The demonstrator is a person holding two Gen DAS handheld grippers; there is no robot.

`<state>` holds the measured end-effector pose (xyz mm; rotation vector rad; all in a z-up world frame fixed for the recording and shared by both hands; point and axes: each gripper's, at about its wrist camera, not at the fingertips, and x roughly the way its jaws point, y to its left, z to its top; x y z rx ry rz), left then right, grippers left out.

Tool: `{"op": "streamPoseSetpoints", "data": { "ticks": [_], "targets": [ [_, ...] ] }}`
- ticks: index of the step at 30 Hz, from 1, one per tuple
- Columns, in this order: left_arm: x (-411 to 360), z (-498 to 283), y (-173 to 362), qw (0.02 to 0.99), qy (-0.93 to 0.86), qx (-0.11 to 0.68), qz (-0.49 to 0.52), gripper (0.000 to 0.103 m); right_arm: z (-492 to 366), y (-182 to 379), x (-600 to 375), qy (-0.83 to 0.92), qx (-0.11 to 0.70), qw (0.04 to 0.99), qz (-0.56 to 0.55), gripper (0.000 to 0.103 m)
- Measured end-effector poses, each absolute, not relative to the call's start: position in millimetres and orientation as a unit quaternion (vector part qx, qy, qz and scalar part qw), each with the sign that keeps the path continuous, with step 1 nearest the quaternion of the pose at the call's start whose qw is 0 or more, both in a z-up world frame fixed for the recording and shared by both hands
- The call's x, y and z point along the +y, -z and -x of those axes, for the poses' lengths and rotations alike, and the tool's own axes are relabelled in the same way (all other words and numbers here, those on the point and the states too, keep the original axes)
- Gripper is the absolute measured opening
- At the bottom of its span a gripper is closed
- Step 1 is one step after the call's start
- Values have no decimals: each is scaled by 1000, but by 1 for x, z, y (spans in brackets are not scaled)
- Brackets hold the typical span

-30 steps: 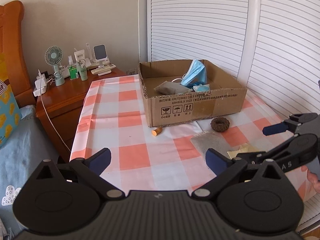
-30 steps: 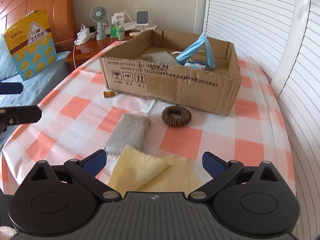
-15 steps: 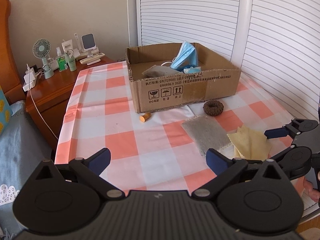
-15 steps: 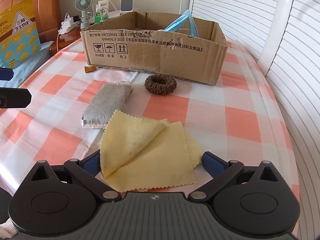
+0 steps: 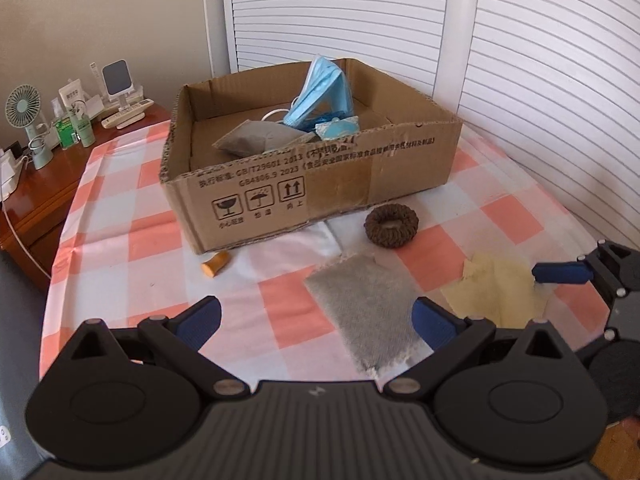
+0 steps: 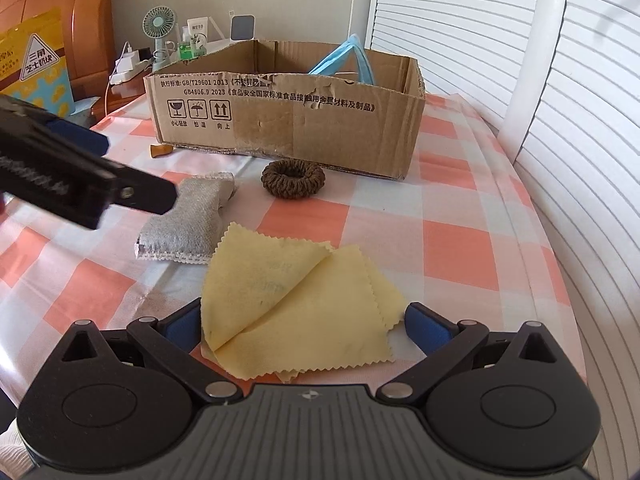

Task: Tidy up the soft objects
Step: 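Pinch the yellow cloth with the right gripper while the left gripper grasps the grey felt strip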

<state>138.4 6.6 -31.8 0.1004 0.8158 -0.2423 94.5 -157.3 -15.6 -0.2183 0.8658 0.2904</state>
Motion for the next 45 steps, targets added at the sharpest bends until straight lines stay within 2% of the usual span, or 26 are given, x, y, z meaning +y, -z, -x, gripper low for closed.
{"op": "streamPoseSetpoints", "data": {
  "ticks": [7,16,36,41,45],
  "targets": [
    [-15,-170,53,902,112,416,-41,101,-94,16,-159,-148,414,892,107,103],
    [9,-152,65,889,102,445,-41,103,-92,17,-160,-152,405,895,107,103],
    [20,-141,67,899,96,425,-34,103,-99,20,-155,-172,394,897,103,103],
    [19,-142,66,898,103,425,-42,102,-95,17,-155,-177,389,899,98,87],
    [10,-142,62,901,116,410,-76,94,-94,15,-156,-175,388,900,96,76]
  ]
}}
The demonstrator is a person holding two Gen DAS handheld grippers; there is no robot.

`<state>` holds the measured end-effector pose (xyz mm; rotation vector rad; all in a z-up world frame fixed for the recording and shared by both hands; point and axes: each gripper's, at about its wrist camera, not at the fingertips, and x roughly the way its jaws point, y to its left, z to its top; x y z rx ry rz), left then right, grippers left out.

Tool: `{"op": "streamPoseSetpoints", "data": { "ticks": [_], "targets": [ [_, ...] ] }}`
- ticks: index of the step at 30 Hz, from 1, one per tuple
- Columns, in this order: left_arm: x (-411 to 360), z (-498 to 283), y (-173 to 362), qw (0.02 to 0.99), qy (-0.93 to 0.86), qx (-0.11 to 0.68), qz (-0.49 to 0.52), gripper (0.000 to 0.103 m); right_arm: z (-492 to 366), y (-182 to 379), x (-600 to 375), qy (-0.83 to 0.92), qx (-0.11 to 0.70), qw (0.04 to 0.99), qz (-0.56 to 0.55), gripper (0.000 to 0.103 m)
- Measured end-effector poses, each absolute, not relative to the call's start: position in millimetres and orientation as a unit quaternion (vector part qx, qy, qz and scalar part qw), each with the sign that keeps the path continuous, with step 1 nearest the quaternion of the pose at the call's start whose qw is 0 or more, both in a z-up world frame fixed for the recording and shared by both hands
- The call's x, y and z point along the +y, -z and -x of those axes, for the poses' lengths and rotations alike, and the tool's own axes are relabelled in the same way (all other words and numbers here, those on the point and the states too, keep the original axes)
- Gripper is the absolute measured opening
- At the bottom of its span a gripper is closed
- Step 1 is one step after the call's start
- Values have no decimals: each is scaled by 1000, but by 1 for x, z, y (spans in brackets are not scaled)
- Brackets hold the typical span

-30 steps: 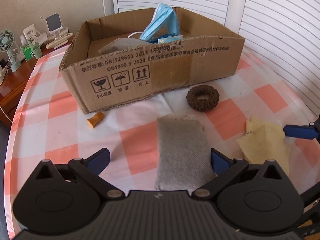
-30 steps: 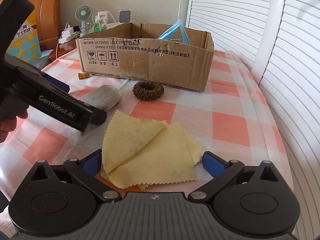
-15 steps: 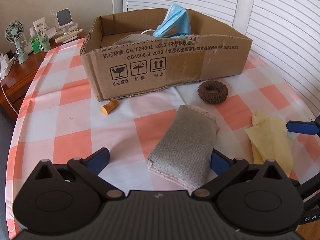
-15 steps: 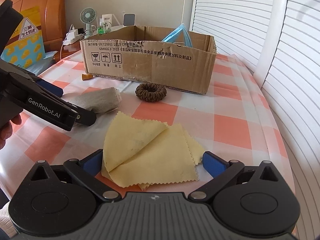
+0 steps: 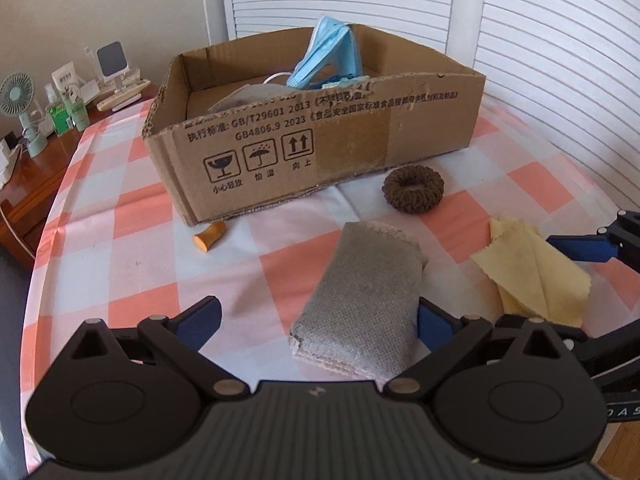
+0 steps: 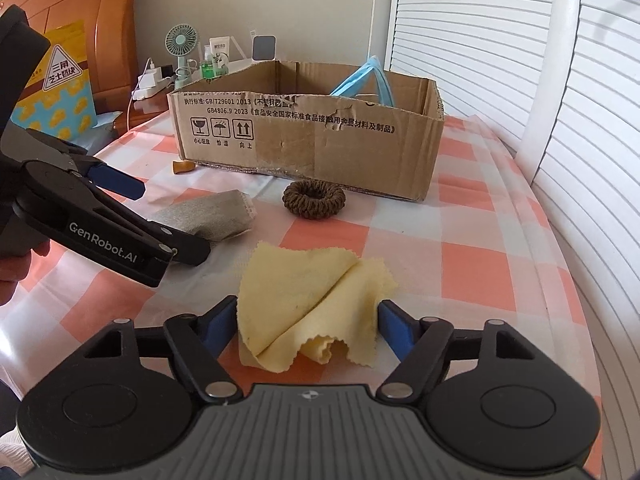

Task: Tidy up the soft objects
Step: 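Pinch the yellow cloth with the right gripper while the left gripper grasps the grey felt strip, then lift the yellow cloth with the right gripper while the left gripper lifts the grey strip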

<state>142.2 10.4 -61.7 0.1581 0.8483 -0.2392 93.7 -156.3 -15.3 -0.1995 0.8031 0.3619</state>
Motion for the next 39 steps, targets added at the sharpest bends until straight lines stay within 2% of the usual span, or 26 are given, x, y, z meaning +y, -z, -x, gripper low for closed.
{"op": "streamPoseSetpoints", "data": {
  "ticks": [5,7,9,12,15,19,21,33,36,37,38,39],
  "targets": [
    [2,-148,60,900,142,402,-95,83,-94,13,-157,-172,388,901,94,58],
    [2,-150,59,899,150,402,-89,74,-94,13,-158,-171,389,900,95,58],
    [1,-151,58,897,159,403,-82,59,-94,12,-157,-169,391,900,96,58],
    [-2,-151,57,895,170,404,-77,48,-95,12,-157,-166,390,900,100,59],
    [-4,-149,56,896,173,402,-81,44,-95,12,-156,-166,389,900,103,57],
    [-4,-145,54,897,179,393,-95,39,-93,9,-154,-169,387,899,111,37],
    [-2,-144,52,896,180,395,-92,38,-92,7,-154,-170,384,901,110,32],
    [11,-138,38,898,181,393,-78,37,-88,-4,-156,-168,374,905,112,30],
    [13,-137,38,898,178,394,-75,37,-88,0,-157,-157,378,906,112,39],
    [13,-137,39,898,178,395,-74,37,-89,1,-158,-156,379,906,110,51],
    [13,-136,39,898,178,396,-73,37,-89,3,-158,-153,379,906,108,57],
    [14,-136,39,898,178,396,-72,37,-89,4,-158,-150,379,907,109,59]
  ]
}}
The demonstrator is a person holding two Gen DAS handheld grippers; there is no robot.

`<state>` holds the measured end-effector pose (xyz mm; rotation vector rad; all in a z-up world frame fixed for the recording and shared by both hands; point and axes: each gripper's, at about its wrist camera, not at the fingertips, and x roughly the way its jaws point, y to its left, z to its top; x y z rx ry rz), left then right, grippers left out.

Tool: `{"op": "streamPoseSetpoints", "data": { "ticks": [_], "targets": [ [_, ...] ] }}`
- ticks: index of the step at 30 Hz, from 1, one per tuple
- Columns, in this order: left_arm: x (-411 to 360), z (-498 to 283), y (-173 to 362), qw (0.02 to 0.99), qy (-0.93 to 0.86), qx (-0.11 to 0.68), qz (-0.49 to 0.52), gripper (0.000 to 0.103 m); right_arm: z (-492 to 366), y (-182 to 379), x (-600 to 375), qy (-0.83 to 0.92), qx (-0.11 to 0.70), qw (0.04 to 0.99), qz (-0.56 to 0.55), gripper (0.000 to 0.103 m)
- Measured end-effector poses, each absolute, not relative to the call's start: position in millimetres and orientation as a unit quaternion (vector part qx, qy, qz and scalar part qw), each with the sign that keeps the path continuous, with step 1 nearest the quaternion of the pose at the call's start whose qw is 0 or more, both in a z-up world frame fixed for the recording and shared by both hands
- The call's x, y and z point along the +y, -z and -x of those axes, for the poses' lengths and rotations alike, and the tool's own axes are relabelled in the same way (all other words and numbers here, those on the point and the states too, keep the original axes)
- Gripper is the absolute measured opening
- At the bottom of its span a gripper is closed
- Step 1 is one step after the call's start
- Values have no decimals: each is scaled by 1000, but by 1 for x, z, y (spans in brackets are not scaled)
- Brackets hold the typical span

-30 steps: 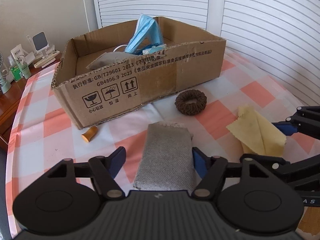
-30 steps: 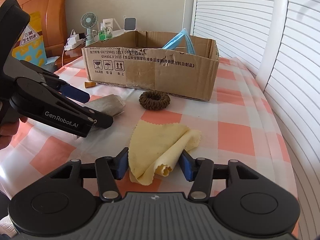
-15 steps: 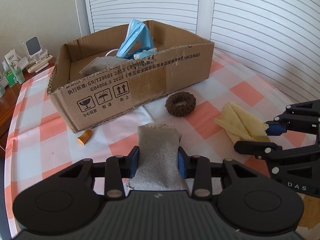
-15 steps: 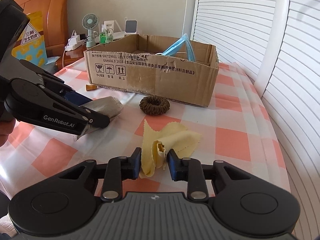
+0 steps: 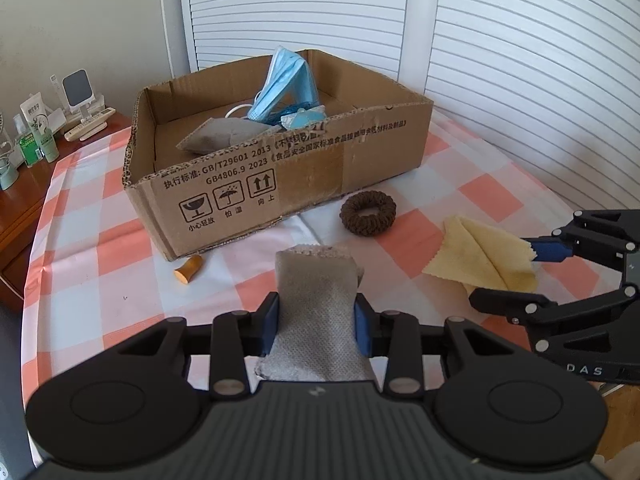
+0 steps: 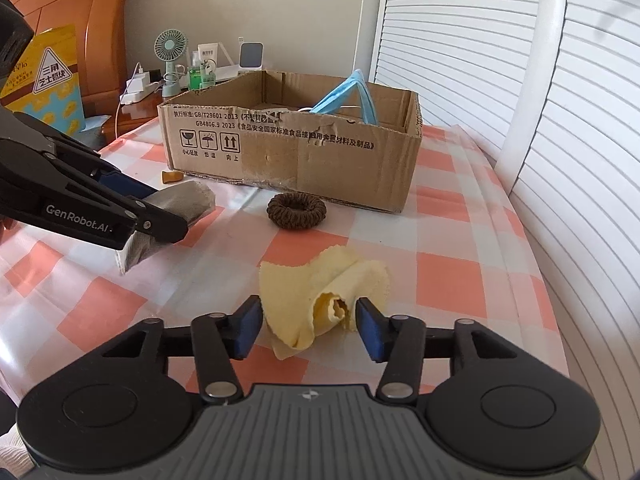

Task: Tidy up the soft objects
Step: 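Lift the yellow cloth with the right gripper while the left gripper lifts the grey strip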

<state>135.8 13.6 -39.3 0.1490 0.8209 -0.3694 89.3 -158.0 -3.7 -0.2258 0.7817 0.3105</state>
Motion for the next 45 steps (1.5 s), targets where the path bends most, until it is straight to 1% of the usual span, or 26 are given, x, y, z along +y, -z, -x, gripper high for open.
{"op": "streamPoseSetpoints", "data": {
  "ticks": [2,8,10,11,12,14,18,20,21,22,24,25,26,28,29,32,45],
  "targets": [
    [14,-136,39,898,180,396,-69,37,-92,6,-158,-148,382,906,108,64],
    [12,-137,40,897,180,398,-71,37,-102,13,-155,-137,390,904,105,65],
    [12,-137,43,896,180,400,-73,46,-101,12,-155,-140,390,904,102,65],
    [12,-137,45,895,175,402,-74,58,-101,12,-155,-141,391,904,103,65],
    [12,-137,46,896,170,404,-75,66,-100,12,-155,-141,390,904,105,65],
    [11,-137,51,895,163,407,-76,67,-99,12,-155,-142,390,904,106,65],
    [13,-139,59,890,165,421,-63,65,-101,12,-156,-142,389,904,104,65],
    [14,-139,59,891,166,418,-57,56,-102,13,-156,-141,388,905,104,65],
    [14,-139,58,892,167,417,-55,49,-102,13,-155,-141,388,905,104,65],
    [15,-139,57,892,167,417,-54,46,-102,13,-155,-142,388,905,105,64],
    [16,-140,56,892,167,418,-50,43,-102,12,-154,-144,387,904,110,54],
    [16,-141,55,892,168,418,-49,42,-102,12,-153,-144,386,904,112,44],
    [17,-141,54,892,168,417,-48,41,-102,11,-153,-145,386,904,113,36],
    [18,-141,52,892,168,417,-48,37,-102,9,-153,-145,386,904,113,32],
    [18,-140,51,892,168,416,-49,37,-101,8,-154,-145,385,905,113,30],
    [20,-139,48,892,167,416,-54,36,-99,4,-156,-148,382,905,114,28],
    [29,-127,19,896,181,402,-62,35,-90,-21,-161,-171,360,907,138,24]
  ]
}}
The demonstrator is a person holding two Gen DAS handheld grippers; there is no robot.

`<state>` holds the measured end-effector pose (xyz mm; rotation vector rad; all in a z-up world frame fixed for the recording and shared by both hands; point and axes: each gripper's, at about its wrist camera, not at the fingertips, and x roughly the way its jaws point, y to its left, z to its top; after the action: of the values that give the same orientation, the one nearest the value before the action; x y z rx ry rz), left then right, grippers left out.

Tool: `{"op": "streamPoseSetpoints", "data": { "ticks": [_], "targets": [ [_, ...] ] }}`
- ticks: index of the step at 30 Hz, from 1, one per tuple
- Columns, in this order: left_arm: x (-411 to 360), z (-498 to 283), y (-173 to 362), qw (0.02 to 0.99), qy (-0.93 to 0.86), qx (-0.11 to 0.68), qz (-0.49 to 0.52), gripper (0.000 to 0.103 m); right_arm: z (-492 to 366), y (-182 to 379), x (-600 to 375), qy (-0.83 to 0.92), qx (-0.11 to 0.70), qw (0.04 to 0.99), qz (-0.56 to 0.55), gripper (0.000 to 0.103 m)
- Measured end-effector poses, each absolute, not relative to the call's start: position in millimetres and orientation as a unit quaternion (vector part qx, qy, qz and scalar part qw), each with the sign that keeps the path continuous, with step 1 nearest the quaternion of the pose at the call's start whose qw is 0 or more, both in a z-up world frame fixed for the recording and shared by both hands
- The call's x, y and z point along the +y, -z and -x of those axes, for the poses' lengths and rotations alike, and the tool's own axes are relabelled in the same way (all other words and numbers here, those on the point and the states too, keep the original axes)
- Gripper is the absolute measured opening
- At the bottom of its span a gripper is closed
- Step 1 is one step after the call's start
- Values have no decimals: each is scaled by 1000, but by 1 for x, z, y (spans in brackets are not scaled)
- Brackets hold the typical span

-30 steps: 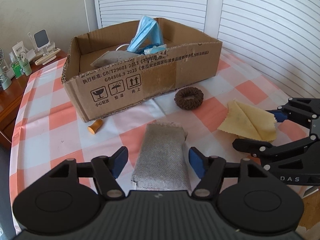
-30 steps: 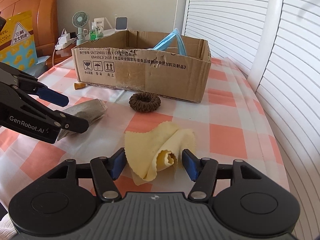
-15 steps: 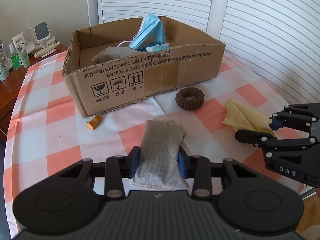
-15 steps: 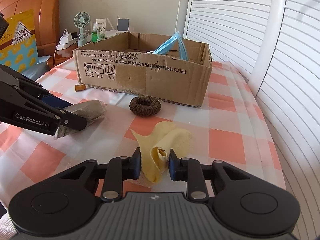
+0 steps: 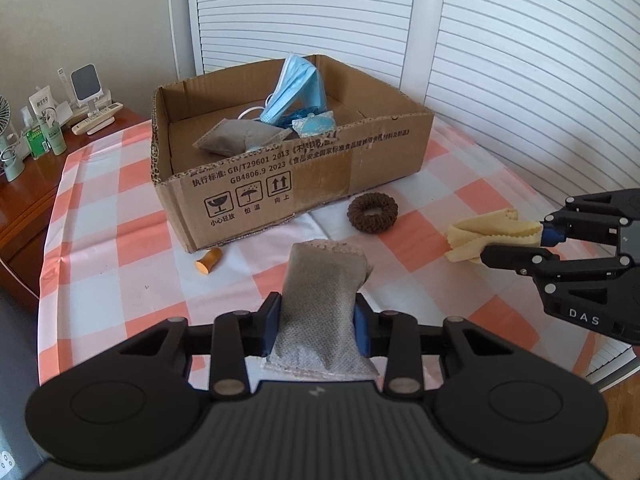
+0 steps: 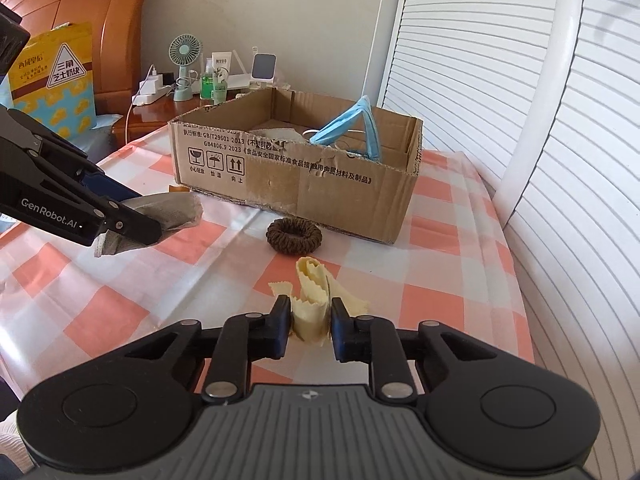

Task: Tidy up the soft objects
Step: 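Lift the yellow cloth with the right gripper while the left gripper lifts the grey strip, then raise the yellow cloth with the right gripper while the left gripper carries the grey strip toward the box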

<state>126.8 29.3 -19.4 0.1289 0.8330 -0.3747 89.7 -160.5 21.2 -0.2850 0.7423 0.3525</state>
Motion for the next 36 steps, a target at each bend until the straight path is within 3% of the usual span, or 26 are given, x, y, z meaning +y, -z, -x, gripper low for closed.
{"op": "streamPoseSetpoints", "data": {
  "ticks": [10,12,14,16,19,20,21,24,33,35,36],
  "targets": [
    [26,-124,14,897,189,393,-65,36,-97,-8,-161,-171,383,898,132,29],
    [26,-124,15,897,190,394,-64,36,-100,-2,-160,-166,389,896,133,33],
    [26,-124,15,897,190,395,-64,36,-102,2,-159,-163,389,897,135,48],
    [27,-125,15,897,190,395,-63,36,-104,4,-157,-161,387,897,139,52],
    [28,-127,15,897,189,396,-62,36,-109,7,-156,-156,393,895,139,51],
    [28,-127,15,897,189,395,-61,36,-110,7,-156,-155,394,895,139,45],
    [28,-127,15,897,189,395,-61,36,-111,8,-155,-153,394,895,142,29],
    [28,-127,16,896,190,396,-60,36,-108,4,-156,-154,387,897,148,18],
    [29,-130,10,896,194,395,-66,36,-107,-17,-160,-163,370,901,156,17],
    [29,-130,9,896,194,393,-68,36,-108,-17,-161,-166,378,897,156,20],
    [29,-130,9,897,194,392,-68,36,-108,-15,-161,-166,382,896,156,28]
  ]
}}
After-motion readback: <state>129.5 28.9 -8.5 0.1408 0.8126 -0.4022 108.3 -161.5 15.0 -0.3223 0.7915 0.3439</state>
